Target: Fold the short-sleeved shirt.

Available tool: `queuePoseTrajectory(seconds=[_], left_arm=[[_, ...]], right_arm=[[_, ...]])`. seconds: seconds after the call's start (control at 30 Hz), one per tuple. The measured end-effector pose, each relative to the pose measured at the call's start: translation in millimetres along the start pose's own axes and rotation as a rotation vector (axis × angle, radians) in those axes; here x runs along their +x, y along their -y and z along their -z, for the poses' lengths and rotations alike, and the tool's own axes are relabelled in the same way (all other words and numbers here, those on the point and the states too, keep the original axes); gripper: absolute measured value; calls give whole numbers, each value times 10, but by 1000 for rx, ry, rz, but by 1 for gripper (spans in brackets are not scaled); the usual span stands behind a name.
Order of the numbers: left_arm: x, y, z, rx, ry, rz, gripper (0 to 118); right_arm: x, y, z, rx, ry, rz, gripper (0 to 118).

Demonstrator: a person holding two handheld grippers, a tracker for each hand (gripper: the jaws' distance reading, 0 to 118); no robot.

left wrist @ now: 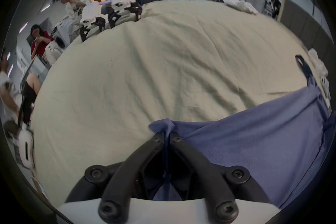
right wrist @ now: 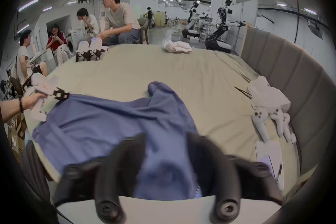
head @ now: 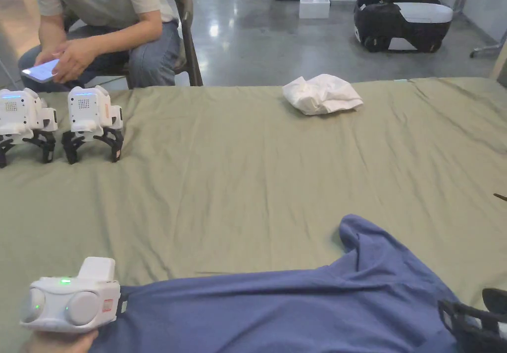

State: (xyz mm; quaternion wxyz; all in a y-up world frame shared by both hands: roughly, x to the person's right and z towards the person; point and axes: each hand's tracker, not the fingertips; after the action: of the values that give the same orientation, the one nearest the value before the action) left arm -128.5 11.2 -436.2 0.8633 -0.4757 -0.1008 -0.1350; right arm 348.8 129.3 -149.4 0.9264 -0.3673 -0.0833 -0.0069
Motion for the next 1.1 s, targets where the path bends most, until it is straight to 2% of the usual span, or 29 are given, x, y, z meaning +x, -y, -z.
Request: queuePoseTrajectory(seconds=[0.03,0.13,0.2,0.23,0.27,0.3,0.33,0.37,0.4,0.43,0.53,0.6,0.67,0.73,0.87,1.0,1.1], left_arm=[[-4,-6,11,-1,-1,-1,2],[-18,-11,27,-3,0,-9,2],[-64,-14,32,-5,13,-24,2],[-84,-16,30,-5,21,-33,2],[-99,-20,31,-5,26,-40,2],[-101,-27,7,-5,31,-46,2],[-97,-31,6,-5,33,-51,2],[-88,-31,9,-5,32,-53,2],[-79,-31,11,-4,30,-53,2],[-72,-16,22,-1,26,-58,2],[-202,-104,-86,-16,79,-145,1],[-345,-90,-338,55,125,-145,0],[-442,48,-710,132,145,-106,0],[-556,272,-1106,171,218,-89,0],[-684,992,-1696,184,243,-93,0],[-691,1635,-1926,158,252,-107,0],[-657,2021,-1901,116,254,-113,0]], right_arm=[[79,-107,235,-26,6,45,74],[393,-334,1004,-177,32,200,73],[509,-345,1473,-308,123,216,72],[495,-344,1612,-369,176,165,68],[502,-313,1775,-418,190,138,57],[483,-247,1802,-453,157,147,42],[440,-218,1747,-400,133,176,38],[456,-180,1781,-357,179,162,21],[418,-174,1746,-349,135,136,0],[400,-162,1745,-345,87,116,0],[324,-126,1621,-339,118,76,0],[385,-110,1372,-271,99,125,0],[250,-126,862,-190,68,152,0],[239,34,409,-121,44,156,0],[224,531,-403,-76,23,162,0],[129,1102,-961,-78,31,197,0],[72,1449,-1134,-114,41,218,0]])
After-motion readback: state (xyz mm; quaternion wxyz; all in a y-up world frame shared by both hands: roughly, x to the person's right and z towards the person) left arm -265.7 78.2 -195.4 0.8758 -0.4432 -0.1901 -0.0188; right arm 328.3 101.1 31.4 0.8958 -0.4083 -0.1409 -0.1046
